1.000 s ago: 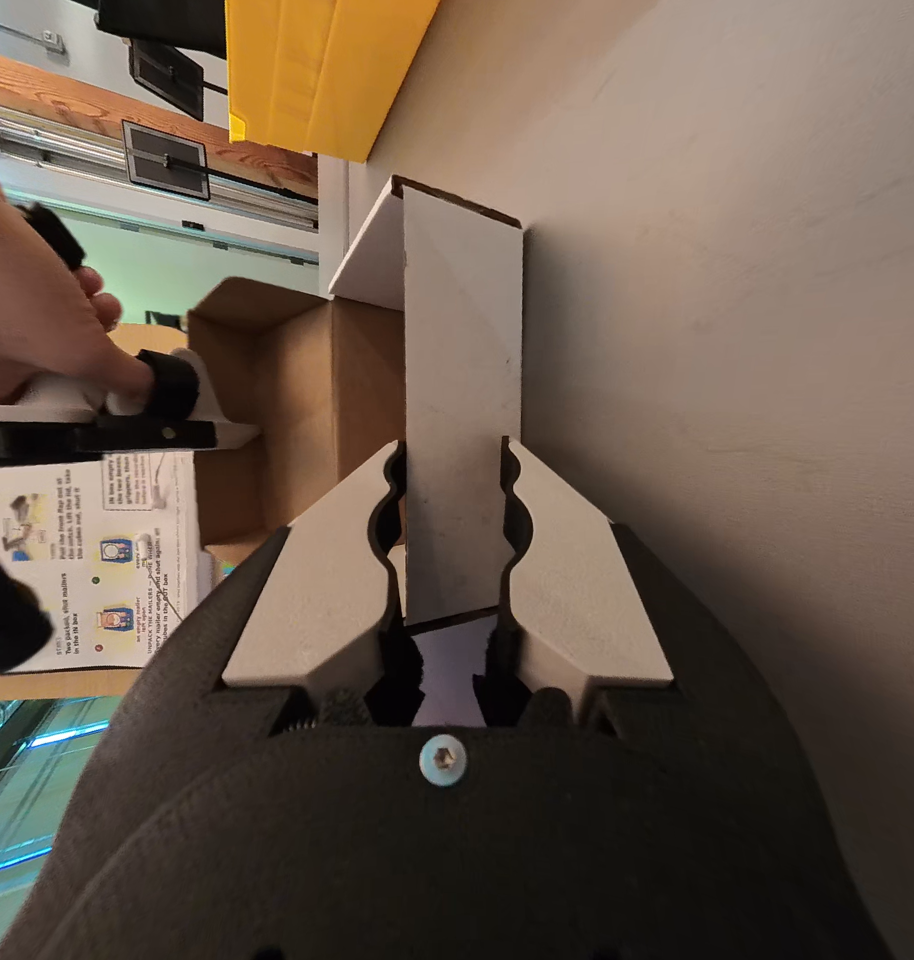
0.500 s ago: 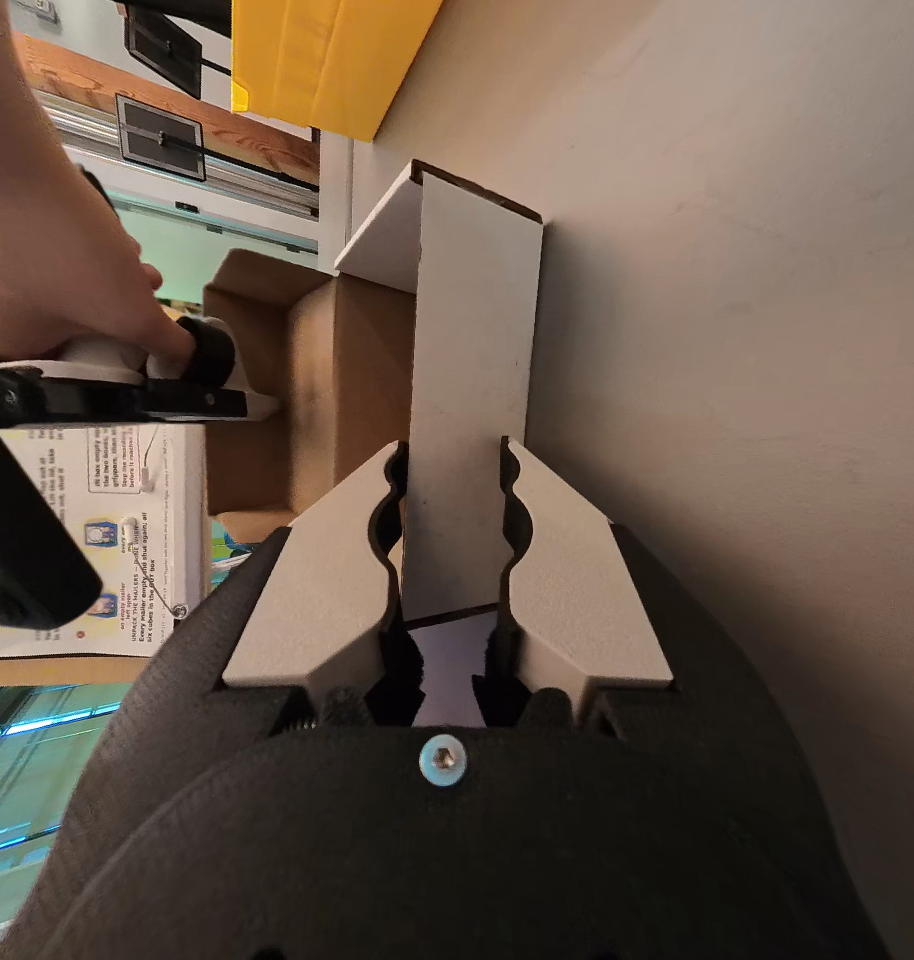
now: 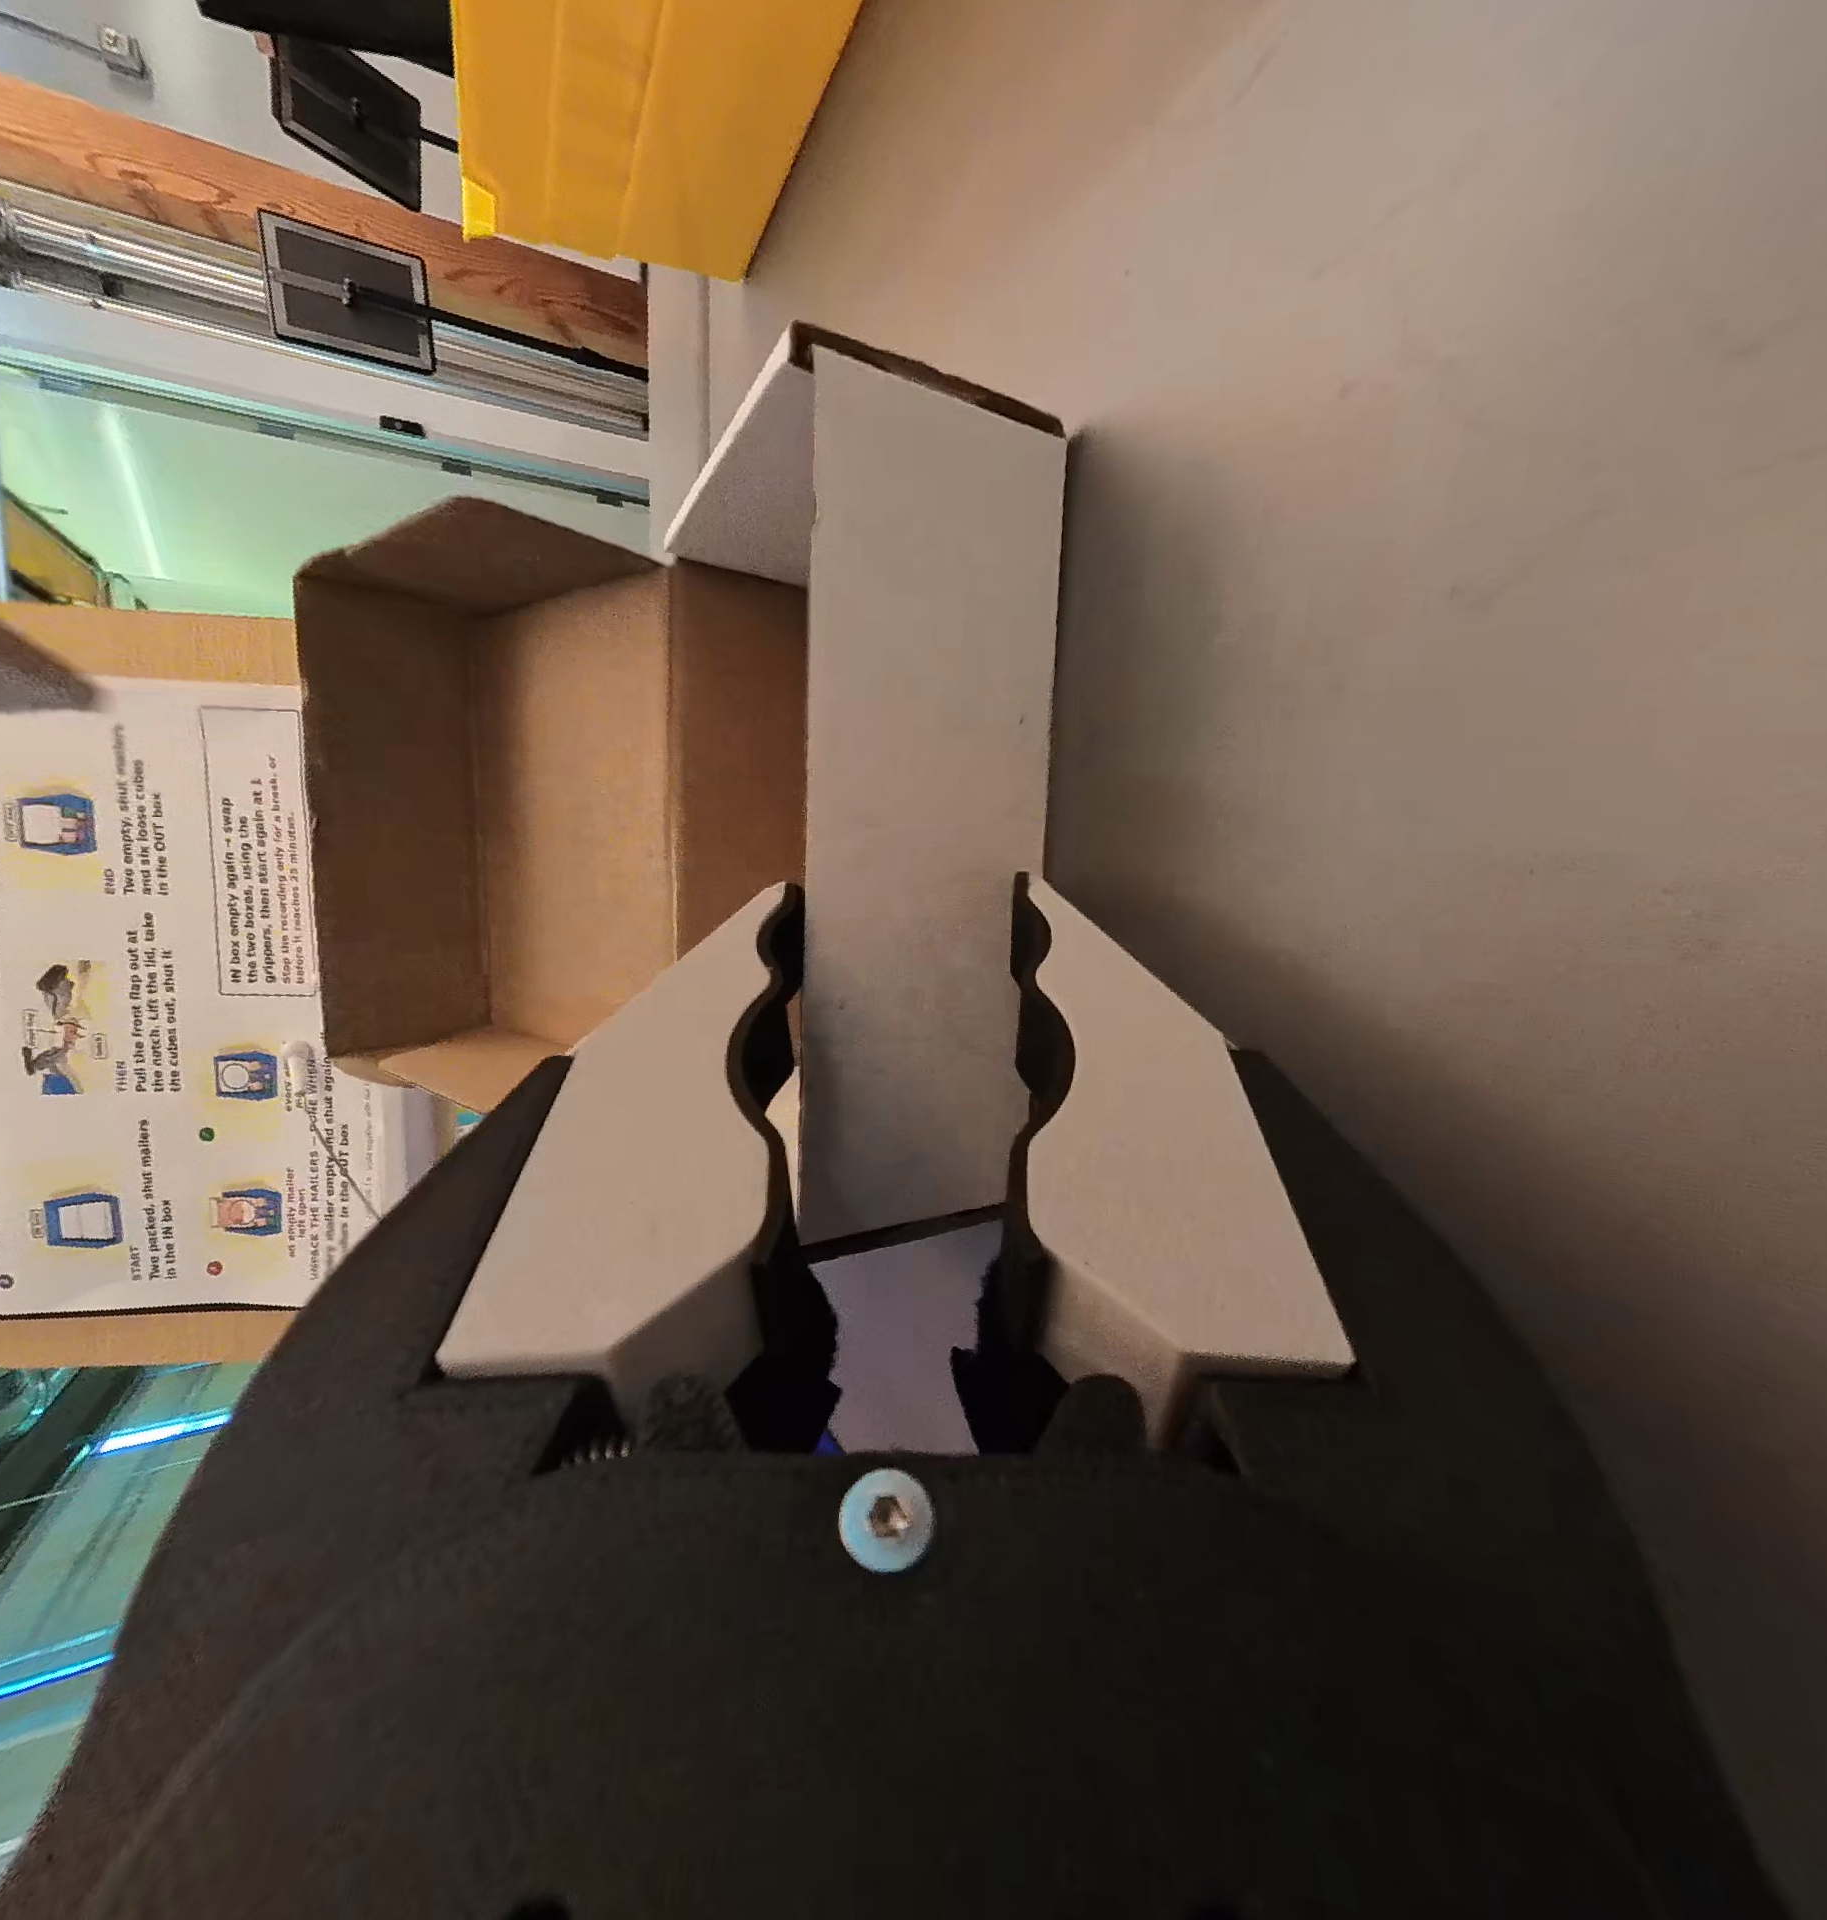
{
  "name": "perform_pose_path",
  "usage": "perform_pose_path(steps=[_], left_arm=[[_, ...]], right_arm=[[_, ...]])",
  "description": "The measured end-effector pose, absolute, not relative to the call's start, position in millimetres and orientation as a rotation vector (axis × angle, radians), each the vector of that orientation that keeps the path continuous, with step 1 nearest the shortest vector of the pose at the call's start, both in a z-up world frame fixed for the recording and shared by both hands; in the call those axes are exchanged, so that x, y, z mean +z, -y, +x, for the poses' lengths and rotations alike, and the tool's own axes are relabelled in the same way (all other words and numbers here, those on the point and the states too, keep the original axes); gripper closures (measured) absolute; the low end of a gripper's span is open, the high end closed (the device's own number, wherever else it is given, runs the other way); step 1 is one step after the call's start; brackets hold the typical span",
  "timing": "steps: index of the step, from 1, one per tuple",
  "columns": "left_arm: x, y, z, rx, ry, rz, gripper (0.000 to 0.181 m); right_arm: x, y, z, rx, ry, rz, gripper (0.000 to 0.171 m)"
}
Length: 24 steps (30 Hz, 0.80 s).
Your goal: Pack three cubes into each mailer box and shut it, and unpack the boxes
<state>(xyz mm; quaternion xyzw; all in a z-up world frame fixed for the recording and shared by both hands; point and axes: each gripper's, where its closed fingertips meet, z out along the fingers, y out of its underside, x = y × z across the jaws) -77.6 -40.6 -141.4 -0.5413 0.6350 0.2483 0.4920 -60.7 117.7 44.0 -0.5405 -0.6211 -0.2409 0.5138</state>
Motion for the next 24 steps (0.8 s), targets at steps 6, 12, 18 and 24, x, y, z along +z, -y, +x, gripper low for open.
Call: perform_pose_path(steps=[6,12,18,24], left_arm=[[-138.7,41.9,-74.5,0.578,-1.523,-1.32,0.14],[-103.9,65.7,-64.4,0.267,-1.408,-1.339,0.136],[43.1,73.7,-118.3,0.026,-1.047,-1.348,0.13],[99.1,42.0,-228.2,-0.314,-0.98,-1.507,0.1]], right_arm=[[118.3,-60.1,-29.8,-0.098,1.173,-1.198,0.121],[110.3,-37.3,-2.2,0.103,1.145,-1.113,0.122],[110.9,-42.0,14.1,0.11,1.165,-1.145,0.117],[117.9,-41.4,45.1,0.237,1.133,-1.209,0.117]])
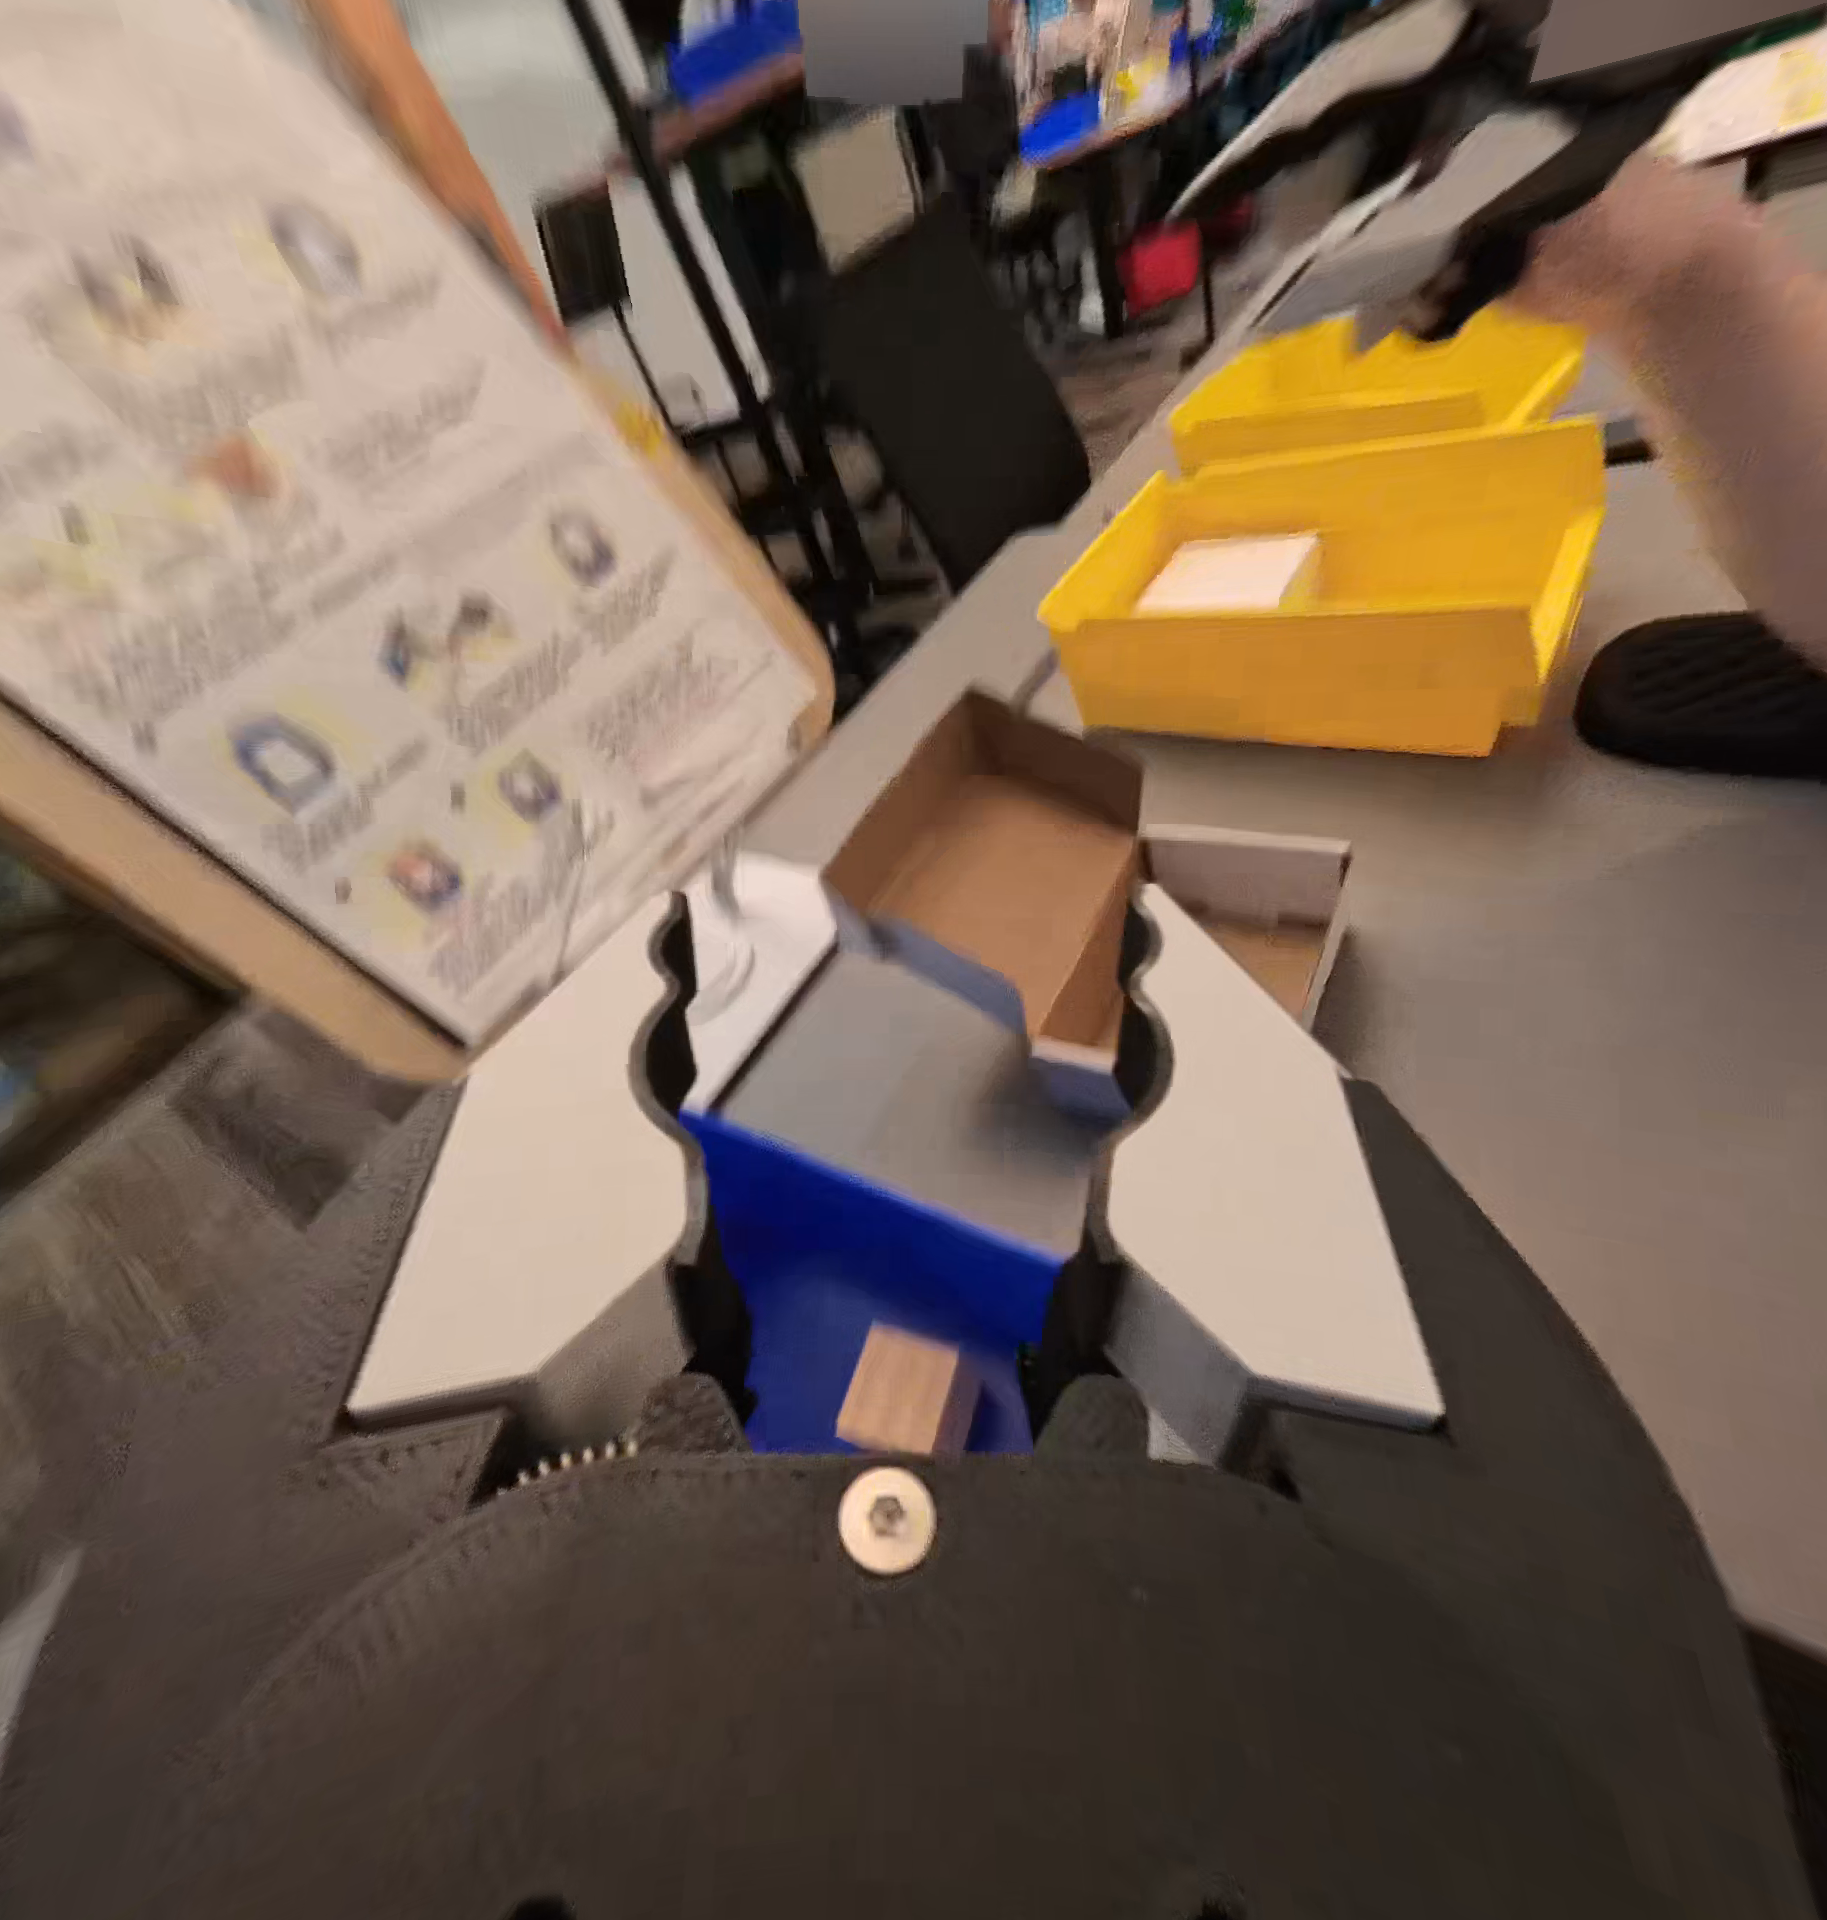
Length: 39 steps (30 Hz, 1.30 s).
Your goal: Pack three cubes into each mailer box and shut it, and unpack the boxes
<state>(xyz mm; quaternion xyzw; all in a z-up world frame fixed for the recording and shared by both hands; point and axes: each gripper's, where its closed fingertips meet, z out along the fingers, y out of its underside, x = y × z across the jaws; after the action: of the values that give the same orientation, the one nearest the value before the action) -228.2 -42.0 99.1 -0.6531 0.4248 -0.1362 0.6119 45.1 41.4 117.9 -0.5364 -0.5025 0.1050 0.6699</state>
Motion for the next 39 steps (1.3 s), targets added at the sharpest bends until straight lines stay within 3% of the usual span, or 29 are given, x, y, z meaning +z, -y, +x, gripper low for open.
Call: perform_pose_path(steps=[4,12,17,21,23,33,39], left_arm=[[45.4,7.6,-268.4,-0.431,-0.912,-1.763,0.092],[-60.5,-15.3,-288.9,-0.391,-1.031,-2.023,0.095],[-121.0,-7.0,-303.6,-0.322,-1.12,-2.284,0.096],[-150.2,-4.3,-302.6,-0.312,-1.176,-2.387,0.104],[-161.3,-5.5,-310.0,-0.238,-1.194,-2.433,0.126],[-133.1,-19.4,-319.2,-0.136,-1.102,-2.371,0.131],[-46.0,-33.0,-312.6,0.095,-0.964,-2.171,0.132]], right_arm=[[115.8,-44.6,51.7,0.233,1.126,-1.222,0.117],[104.8,-61.2,55.9,0.216,1.085,-1.329,0.116],[109.8,-103.6,93.7,0.037,0.698,-1.557,0.098],[113.6,-115.4,117.1,-0.148,0.494,-1.59,0.083],[113.3,-117.0,120.1,-0.169,0.447,-1.596,0.081],[89.9,-128.3,122.9,-0.196,0.457,-1.69,0.081],[90.2,-130.2,125.7,-0.284,0.472,-1.677,0.08]])
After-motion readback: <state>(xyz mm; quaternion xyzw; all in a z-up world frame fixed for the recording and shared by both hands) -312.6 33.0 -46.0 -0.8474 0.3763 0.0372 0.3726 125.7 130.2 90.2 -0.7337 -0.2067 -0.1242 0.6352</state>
